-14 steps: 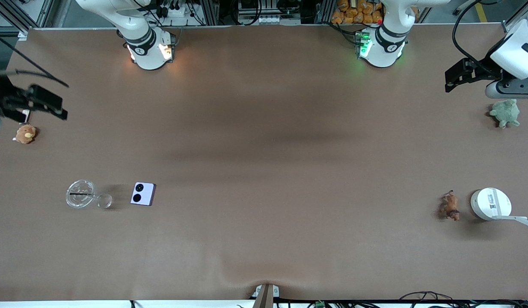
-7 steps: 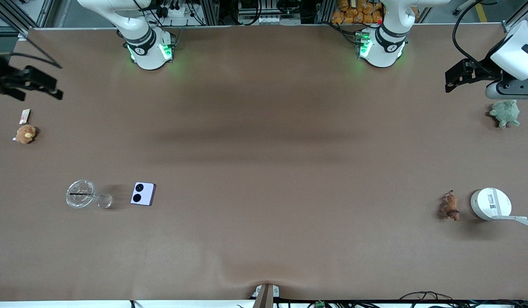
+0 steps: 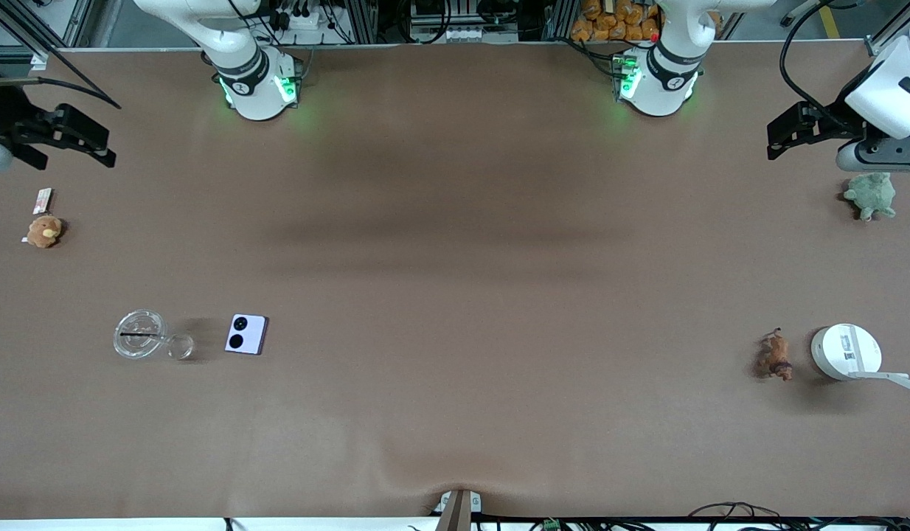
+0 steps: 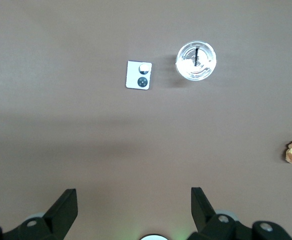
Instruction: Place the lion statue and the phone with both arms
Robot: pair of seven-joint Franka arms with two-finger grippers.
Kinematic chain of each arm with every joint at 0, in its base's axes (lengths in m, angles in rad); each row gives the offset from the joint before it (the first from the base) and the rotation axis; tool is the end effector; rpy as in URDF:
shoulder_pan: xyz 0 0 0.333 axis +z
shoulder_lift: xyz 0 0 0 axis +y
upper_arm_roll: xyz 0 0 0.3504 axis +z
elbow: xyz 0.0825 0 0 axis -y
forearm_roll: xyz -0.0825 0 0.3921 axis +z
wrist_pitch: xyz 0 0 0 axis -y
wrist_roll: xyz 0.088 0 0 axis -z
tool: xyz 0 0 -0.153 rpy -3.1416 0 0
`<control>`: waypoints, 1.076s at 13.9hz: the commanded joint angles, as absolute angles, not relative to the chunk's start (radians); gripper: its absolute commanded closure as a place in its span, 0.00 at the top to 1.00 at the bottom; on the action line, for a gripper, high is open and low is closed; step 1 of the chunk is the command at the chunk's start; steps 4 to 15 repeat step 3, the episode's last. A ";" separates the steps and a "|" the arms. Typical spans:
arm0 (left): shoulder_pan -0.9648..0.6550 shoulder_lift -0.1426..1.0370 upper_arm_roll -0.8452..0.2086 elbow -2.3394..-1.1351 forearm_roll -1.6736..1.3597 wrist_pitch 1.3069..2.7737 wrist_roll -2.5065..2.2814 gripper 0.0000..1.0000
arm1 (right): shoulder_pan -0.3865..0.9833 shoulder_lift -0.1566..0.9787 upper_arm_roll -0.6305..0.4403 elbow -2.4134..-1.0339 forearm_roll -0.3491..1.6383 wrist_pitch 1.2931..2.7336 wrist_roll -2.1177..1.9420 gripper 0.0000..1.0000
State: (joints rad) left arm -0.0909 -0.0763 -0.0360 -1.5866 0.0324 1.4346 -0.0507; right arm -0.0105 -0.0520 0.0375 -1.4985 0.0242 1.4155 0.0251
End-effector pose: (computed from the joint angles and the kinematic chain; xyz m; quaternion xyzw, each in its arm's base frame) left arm 0.5145 -0.0611 0.6356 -0.9985 0.0364 0.0362 0.0208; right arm 0.5259 0.0188 0.6621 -0.9998 -0.0026 0.0158 0.0106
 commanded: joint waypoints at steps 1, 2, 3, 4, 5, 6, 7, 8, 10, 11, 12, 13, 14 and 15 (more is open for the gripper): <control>-0.084 -0.083 -0.037 -1.594 0.020 1.443 -0.032 1.00 | 0.000 -0.037 0.006 -1.468 0.029 1.407 0.014 1.00; -0.084 -0.083 -0.037 -1.594 0.020 1.443 -0.032 1.00 | 0.005 -0.037 0.006 -1.468 0.029 1.404 0.014 1.00; -0.084 -0.083 -0.037 -1.594 0.020 1.442 -0.032 1.00 | 0.008 -0.037 0.006 -1.468 0.029 1.404 0.012 1.00; -0.084 -0.083 -0.037 -1.594 0.020 1.442 -0.032 1.00 | 0.008 -0.037 0.006 -1.468 0.029 1.404 0.012 1.00; -0.084 -0.083 -0.037 -1.594 0.020 1.442 -0.032 1.00 | 0.008 -0.037 0.006 -1.468 0.029 1.404 0.012 1.00; -0.084 -0.083 -0.037 -1.594 0.020 1.442 -0.032 1.00 | 0.008 -0.037 0.006 -1.468 0.029 1.404 0.012 1.00; -0.084 -0.083 -0.037 -1.594 0.020 1.442 -0.032 1.00 | 0.008 -0.037 0.006 -1.468 0.029 1.404 0.012 1.00; -0.084 -0.083 -0.037 -1.594 0.020 1.442 -0.032 1.00 | 0.008 -0.037 0.006 -1.468 0.029 1.404 0.012 1.00; -0.084 -0.083 -0.037 -1.594 0.020 1.442 -0.032 1.00 | 0.008 -0.037 0.006 -1.468 0.029 1.404 0.012 1.00; -0.084 -0.083 -0.037 -1.594 0.020 1.442 -0.032 1.00 | 0.008 -0.037 0.006 -1.468 0.029 1.404 0.012 1.00; -0.084 -0.083 -0.037 -1.594 0.020 1.442 -0.032 1.00 | 0.008 -0.037 0.006 -1.468 0.029 1.404 0.012 1.00; -0.084 -0.083 -0.037 -1.594 0.020 1.442 -0.032 1.00 | 0.008 -0.037 0.006 -1.468 0.029 1.404 0.012 1.00; -0.084 -0.083 -0.037 -1.594 0.020 1.442 -0.032 1.00 | 0.008 -0.037 0.006 -1.468 0.029 1.404 0.012 1.00; -0.084 -0.083 -0.037 -1.594 0.020 1.442 -0.032 1.00 | 0.008 -0.037 0.006 -1.468 0.029 1.404 0.012 1.00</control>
